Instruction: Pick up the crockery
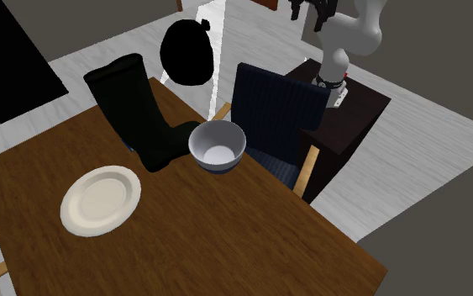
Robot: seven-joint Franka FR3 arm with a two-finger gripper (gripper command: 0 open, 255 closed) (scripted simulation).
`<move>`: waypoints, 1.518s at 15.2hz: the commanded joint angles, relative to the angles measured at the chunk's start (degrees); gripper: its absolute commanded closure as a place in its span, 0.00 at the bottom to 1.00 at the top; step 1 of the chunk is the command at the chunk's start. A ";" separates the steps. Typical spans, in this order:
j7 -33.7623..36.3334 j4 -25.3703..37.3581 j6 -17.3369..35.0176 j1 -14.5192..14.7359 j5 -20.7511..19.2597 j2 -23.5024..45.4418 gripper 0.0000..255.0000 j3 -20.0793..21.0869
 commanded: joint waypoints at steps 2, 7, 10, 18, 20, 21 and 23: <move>-0.49 -0.39 1.79 -0.06 -0.02 1.36 0.00 -0.58; -3.07 -1.14 10.43 -0.18 0.31 9.14 0.00 -3.46; -4.79 -0.62 15.25 -0.08 0.95 14.47 0.00 -5.16; -10.43 4.32 25.94 0.71 4.98 30.50 0.00 -9.50; -12.14 6.36 27.95 0.88 6.62 34.81 0.00 -10.41; -13.03 7.49 28.85 0.94 7.54 37.00 0.00 -10.83; -14.87 10.01 30.39 0.95 9.54 41.44 0.00 -11.53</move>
